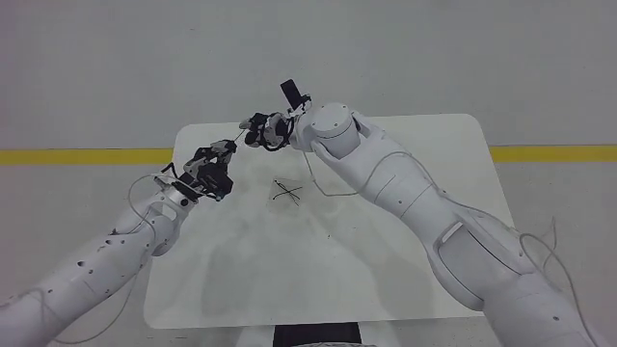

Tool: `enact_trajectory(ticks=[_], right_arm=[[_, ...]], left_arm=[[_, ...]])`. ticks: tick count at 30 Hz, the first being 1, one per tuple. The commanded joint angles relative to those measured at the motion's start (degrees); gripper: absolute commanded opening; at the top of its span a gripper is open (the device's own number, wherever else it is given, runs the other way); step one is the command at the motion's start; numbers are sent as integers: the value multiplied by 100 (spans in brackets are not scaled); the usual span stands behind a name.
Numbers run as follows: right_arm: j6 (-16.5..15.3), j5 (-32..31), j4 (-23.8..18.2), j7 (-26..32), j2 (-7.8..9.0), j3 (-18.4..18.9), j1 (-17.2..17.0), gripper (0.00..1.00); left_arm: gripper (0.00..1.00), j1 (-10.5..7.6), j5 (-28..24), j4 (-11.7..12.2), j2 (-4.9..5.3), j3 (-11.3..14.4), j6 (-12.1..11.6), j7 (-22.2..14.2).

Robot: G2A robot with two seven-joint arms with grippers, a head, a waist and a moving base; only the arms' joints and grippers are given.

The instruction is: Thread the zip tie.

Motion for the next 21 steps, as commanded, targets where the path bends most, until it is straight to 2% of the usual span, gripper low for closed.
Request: enact_trajectory(ticks=[1,3,5,7,9,11,13,16,17,19,20,21], right_arm=[[0,-46,-22,-41,22,78,-27,100],[-9,-138,-85,-42,57,164,-67,100],[-147,-302,-148,39,104,235,-105,100],[-380,-377,-198,155,165,381,-181,100],[-572,-494,-223,247,222,490,-250,100],[-817,-605,-279,373,282,612,-337,100],[-1011,-717,-312,507,335,716,-415,100],[-1189,-850,-310,737,387,811,-485,100],[-1275,-907,-313,823,402,842,-509,100],[-1459,-965,-279,925,422,895,-555,100],[-1703,-1068,-307,1066,431,891,-580,100],[-1703,-1068,-307,1066,431,891,-580,100]], left_arm=[[0,79,-66,-37,-13,-98,0,12],[0,170,-217,-81,-21,-193,-2,71],[0,242,-471,-141,-19,-285,-112,196],[0,341,-899,-198,-5,-427,-363,398],[0,452,-1469,-253,15,-584,-716,634],[0,601,-2264,-323,39,-755,-1389,937],[0,707,-2866,-261,78,-956,-2042,1175],[0,848,-3531,-253,113,-1150,-2773,1280],[0,896,-3782,-250,127,-1232,-3093,1300],[0,958,-4022,-234,150,-1340,-3510,1268],[0,1011,-4187,-230,161,-1402,-3774,1298],[0,1065,-4348,-258,167,-1424,-3896,1298]])
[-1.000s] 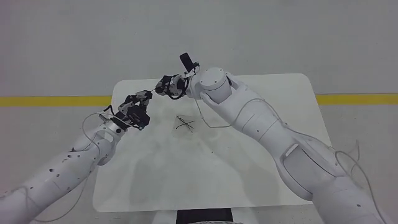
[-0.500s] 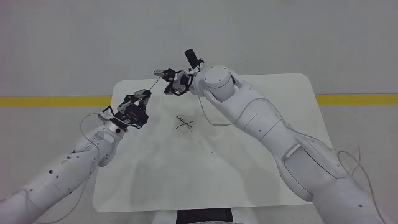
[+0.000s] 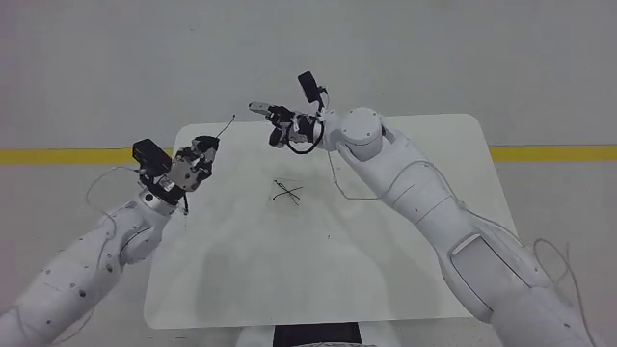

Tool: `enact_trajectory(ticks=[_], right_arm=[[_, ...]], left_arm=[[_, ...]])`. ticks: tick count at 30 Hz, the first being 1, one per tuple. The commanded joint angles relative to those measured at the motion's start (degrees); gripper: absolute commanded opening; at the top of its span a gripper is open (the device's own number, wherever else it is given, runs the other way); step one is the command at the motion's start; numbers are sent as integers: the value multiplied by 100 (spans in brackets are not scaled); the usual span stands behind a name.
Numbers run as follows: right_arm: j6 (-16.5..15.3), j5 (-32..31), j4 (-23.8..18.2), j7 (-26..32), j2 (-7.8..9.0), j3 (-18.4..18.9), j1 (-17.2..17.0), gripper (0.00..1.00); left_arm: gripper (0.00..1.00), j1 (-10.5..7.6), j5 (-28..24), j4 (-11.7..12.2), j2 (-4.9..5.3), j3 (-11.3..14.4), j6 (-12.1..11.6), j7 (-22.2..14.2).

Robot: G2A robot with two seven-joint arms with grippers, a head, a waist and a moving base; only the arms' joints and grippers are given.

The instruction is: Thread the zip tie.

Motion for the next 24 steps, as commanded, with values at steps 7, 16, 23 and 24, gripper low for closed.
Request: enact_trajectory(ticks=[7,16,23,24], right_arm=[[-57,-22,-7,33,2,-4,-6,100],[-629,287,82,882,117,346,-317,100],[-954,696,417,1814,78,419,-319,100],[-989,736,474,1862,54,399,-298,100]], left_arm=[[0,94,-253,-85,13,-15,-200,-20],[0,172,-2249,-472,83,96,-200,-1218],[0,304,-4568,-1203,331,-133,-200,-2663],[0,338,-4859,-1265,348,-192,-200,-2875]])
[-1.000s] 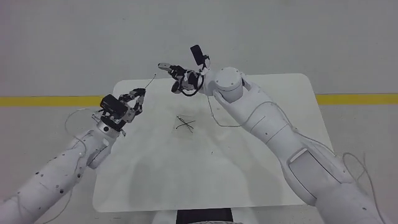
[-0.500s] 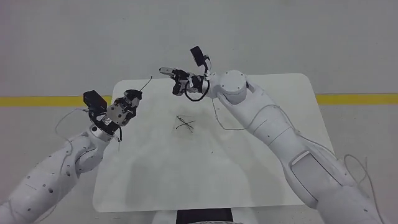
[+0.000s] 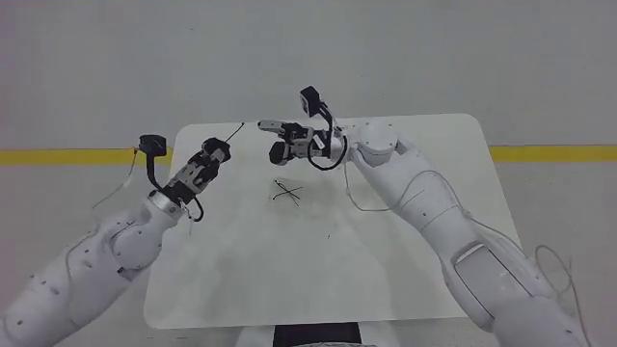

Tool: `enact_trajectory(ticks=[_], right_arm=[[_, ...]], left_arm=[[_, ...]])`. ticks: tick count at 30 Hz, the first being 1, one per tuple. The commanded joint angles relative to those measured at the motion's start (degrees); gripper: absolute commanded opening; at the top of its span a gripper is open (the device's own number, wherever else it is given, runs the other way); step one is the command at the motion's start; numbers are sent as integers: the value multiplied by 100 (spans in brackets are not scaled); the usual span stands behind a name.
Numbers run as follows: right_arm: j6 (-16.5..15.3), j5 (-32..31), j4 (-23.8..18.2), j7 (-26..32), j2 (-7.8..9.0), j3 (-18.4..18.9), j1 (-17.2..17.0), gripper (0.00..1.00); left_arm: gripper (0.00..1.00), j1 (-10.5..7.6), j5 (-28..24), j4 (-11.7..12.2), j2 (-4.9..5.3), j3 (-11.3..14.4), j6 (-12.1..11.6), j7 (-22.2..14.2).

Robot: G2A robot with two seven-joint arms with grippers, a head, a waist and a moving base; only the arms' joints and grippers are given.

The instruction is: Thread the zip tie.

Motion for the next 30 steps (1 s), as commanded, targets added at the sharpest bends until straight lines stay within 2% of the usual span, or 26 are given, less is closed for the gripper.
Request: enact_trajectory(ticks=[1,2,3,4,11,13,15,19,25,26,30], right_arm=[[-68,112,123,106,-50,-36,41,100],[-139,192,188,157,-81,-49,62,100],[-294,218,353,-7,-115,-37,111,100],[-294,218,353,-7,-115,-37,111,100],[-294,218,353,-7,-115,-37,111,100],[-277,417,272,-58,-116,31,-32,100],[-331,632,244,111,-106,132,-120,100],[-429,962,368,667,-108,247,-176,100],[-651,1294,705,1183,-233,197,-91,100],[-651,1294,705,1183,-233,197,-91,100],[-651,1294,705,1183,-233,197,-91,100]], left_arm=[[0,59,-741,-139,30,-143,0,-547],[0,89,-1078,-193,33,-235,0,-829],[0,150,-1570,-235,28,-359,0,-1379],[0,153,-1652,-227,26,-405,0,-1521],[0,153,-1652,-227,26,-405,0,-1521],[0,158,-1914,-274,-1,-363,0,-1802],[0,140,-2434,-152,-25,-415,0,-2128],[0,167,-3625,30,-73,-658,0,-3102],[0,401,-5179,441,-223,-1180,0,-4686],[0,401,-5150,604,-253,-1291,0,-4970],[0,389,-5027,646,-258,-1328,0,-4973]])
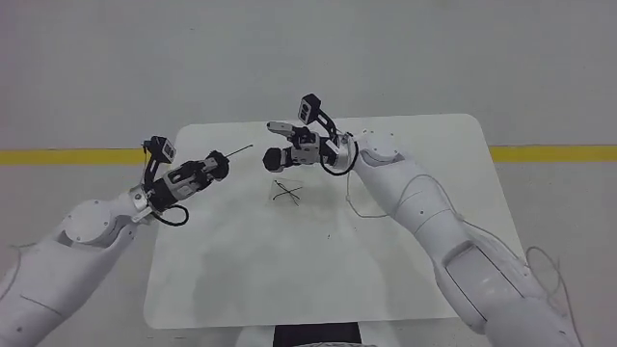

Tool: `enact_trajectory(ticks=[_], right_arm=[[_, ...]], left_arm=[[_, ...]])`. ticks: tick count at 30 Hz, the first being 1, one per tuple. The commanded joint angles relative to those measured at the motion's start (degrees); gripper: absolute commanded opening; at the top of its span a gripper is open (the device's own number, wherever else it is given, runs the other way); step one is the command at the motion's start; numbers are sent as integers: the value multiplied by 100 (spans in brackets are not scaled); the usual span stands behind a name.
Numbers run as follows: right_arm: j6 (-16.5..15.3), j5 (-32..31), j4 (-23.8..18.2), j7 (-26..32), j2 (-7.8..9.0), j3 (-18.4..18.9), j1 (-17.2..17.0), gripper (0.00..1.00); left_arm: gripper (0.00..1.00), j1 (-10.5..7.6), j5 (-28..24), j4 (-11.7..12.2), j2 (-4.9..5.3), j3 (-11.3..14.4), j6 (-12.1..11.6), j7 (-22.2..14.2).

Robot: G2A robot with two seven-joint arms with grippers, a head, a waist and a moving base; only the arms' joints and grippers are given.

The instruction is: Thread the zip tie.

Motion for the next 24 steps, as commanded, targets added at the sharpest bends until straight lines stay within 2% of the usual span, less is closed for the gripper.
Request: enact_trajectory(ticks=[1,3,5,9,13,17,18,20,24], right_arm=[[2,-1,-2,1,1,1,-1,100],[2,-6,-19,-30,1,2,-17,100],[41,-34,-102,-117,12,20,-122,100],[96,-1,-152,-15,30,100,-183,100],[129,232,-94,133,-7,148,-227,100],[121,370,68,245,-70,133,-194,100],[113,377,108,262,-85,123,-178,97],[90,390,195,308,-121,98,-138,48],[29,349,345,361,-183,46,-59,33]], left_arm=[[0,0,21,-10,2,8,0,41],[0,-5,28,-27,-11,27,37,99],[0,-33,-128,-17,-47,89,169,15],[0,-87,-756,127,-110,136,326,-558],[0,-85,-1236,303,-153,88,358,-1129],[0,-52,-1456,374,-193,61,401,-1369],[0,-48,-1453,374,-199,56,411,-1441],[0,-39,-1474,403,-209,34,420,-1529],[0,-39,-1474,403,-209,34,420,-1529]])
